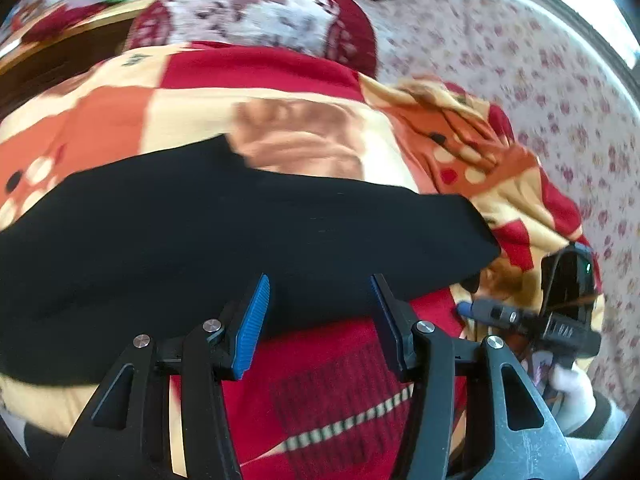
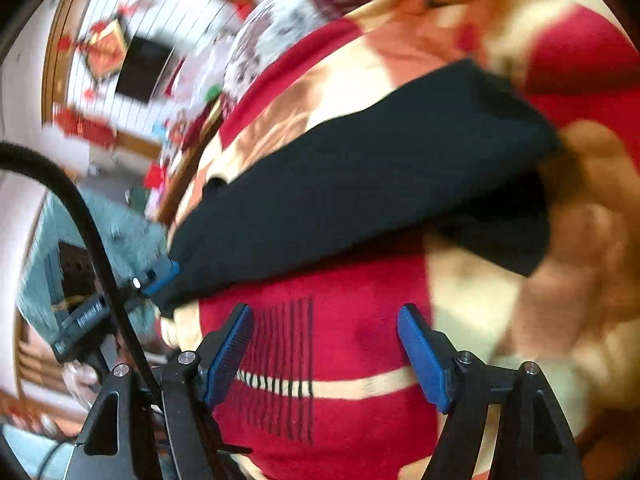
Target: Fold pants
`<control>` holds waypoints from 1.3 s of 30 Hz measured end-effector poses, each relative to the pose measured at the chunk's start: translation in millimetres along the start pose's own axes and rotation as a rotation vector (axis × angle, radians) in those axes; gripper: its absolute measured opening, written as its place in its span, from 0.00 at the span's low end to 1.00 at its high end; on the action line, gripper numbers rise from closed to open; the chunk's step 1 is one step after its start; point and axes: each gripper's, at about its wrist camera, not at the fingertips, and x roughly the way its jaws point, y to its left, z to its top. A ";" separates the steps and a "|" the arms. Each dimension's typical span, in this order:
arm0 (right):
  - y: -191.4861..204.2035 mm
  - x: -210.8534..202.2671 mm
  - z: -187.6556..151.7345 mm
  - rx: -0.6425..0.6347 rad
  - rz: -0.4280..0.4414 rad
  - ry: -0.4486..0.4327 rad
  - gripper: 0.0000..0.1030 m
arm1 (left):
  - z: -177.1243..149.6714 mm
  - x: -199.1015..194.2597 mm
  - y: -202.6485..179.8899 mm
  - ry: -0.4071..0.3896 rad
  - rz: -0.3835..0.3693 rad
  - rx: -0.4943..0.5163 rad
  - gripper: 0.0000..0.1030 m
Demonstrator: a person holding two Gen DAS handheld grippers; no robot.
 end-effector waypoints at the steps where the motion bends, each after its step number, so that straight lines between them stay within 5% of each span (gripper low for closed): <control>1: -4.5 -1.4 4.0 0.022 0.016 -0.017 0.71 | 2.2 5.8 -5.4 0.011 0.000 0.019 0.49; 5: -17.2 6.3 17.7 0.081 0.020 -0.048 0.81 | 14.8 26.8 -23.2 0.048 -0.019 0.088 0.49; 10: -12.5 -1.2 37.3 0.037 -0.039 -0.157 0.81 | 44.9 49.9 -44.1 0.090 -0.103 0.168 0.49; 12: -23.3 -8.9 42.3 0.105 0.013 -0.182 0.81 | 56.6 59.1 -53.8 0.102 -0.114 0.211 0.49; 19: -34.3 -12.4 21.2 0.123 0.022 -0.161 0.82 | 96.4 119.1 -101.1 0.230 -0.235 0.429 0.50; 29: -40.4 -8.3 9.8 0.102 0.073 -0.272 0.82 | 104.1 192.1 -164.8 0.399 -0.304 0.697 0.50; 35: -42.3 -10.4 7.9 0.100 0.078 -0.285 0.82 | 98.6 209.8 -182.6 0.476 -0.363 0.776 0.50; 39: -44.7 -15.2 5.2 0.107 0.078 -0.299 0.70 | 102.7 218.4 -189.9 0.526 -0.397 0.802 0.50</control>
